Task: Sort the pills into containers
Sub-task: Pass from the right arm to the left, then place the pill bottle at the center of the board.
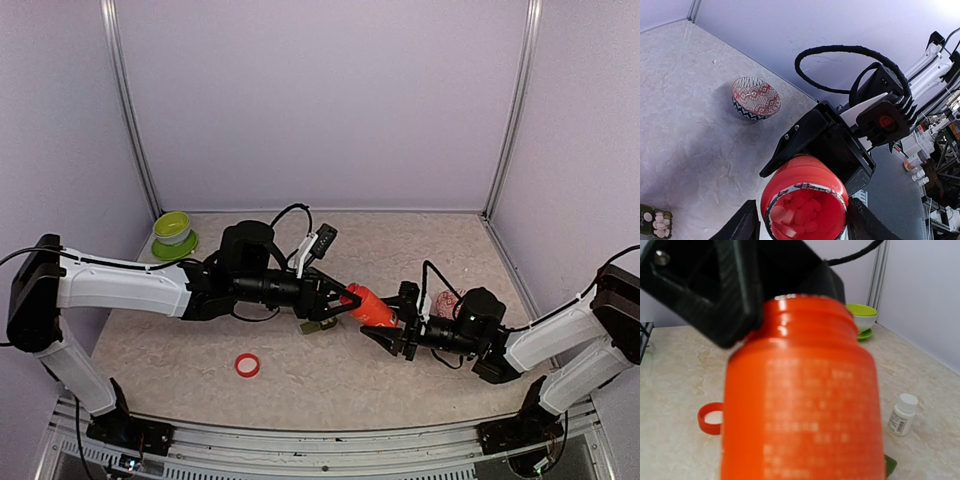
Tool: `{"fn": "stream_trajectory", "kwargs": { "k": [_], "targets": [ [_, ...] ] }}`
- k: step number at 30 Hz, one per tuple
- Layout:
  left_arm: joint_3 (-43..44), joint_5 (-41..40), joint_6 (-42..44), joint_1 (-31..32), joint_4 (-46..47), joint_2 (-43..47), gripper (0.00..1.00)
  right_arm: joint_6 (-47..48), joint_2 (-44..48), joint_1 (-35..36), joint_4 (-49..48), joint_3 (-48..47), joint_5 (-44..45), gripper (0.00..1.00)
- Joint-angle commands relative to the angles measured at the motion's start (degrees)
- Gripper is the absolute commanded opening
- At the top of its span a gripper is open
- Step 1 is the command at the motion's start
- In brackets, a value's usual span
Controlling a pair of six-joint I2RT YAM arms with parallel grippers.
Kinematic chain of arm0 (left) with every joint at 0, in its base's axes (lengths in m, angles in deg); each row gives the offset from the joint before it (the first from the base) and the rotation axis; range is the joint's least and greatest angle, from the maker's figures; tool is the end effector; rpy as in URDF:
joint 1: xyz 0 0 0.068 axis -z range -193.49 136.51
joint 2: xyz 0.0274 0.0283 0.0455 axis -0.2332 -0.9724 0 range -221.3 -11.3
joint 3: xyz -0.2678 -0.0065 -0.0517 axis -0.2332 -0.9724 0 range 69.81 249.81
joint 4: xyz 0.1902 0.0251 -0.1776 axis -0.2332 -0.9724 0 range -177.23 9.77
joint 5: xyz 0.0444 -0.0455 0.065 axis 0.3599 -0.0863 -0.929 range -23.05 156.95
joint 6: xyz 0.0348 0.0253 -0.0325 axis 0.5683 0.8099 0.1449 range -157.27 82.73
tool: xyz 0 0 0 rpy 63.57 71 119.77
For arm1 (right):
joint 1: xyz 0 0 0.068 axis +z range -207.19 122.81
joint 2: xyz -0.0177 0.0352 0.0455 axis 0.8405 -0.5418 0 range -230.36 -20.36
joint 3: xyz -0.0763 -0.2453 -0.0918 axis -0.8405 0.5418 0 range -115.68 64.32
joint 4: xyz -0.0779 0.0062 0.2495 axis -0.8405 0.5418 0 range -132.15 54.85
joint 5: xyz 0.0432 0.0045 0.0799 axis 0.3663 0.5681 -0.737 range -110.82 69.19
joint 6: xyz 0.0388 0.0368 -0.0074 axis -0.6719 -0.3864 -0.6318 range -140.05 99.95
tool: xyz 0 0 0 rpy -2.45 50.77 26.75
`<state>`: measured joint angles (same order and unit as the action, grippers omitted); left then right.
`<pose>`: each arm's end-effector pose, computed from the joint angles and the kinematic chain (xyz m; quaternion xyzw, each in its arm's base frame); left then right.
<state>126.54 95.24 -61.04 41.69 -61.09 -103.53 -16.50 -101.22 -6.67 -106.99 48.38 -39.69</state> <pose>0.1950 -0.3098 0.2541 0.3511 0.7076 -0.5205 0.3242 0.1462 0.1958 0.1774 -0.4205 0.5691 0.3842 0.5930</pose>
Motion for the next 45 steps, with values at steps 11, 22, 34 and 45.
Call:
{"fn": "stream_trajectory", "kwargs": {
  "k": [11,22,34,45],
  "targets": [
    [-0.9,1.6,0.4,0.02,3.29,-0.32,0.39,-0.38,-1.08,0.61,0.13,-2.59,0.69,0.41],
    [-1.49,0.6,-0.79,-0.1,3.14,-0.39,0.37,-0.47,-1.16,0.61,3.81,-4.61,1.02,0.61],
    [-3.76,-7.71,-0.82,-1.62,-4.31,3.35,0.4,-2.25,-1.66,0.63,8.9,-6.35,-0.88,1.0],
    [-6.38,-19.22,2.41,-5.15,-15.63,10.53,0.42,-5.1,0.52,0.63,25.66,-11.95,1.85,1.0]
  ]
}}
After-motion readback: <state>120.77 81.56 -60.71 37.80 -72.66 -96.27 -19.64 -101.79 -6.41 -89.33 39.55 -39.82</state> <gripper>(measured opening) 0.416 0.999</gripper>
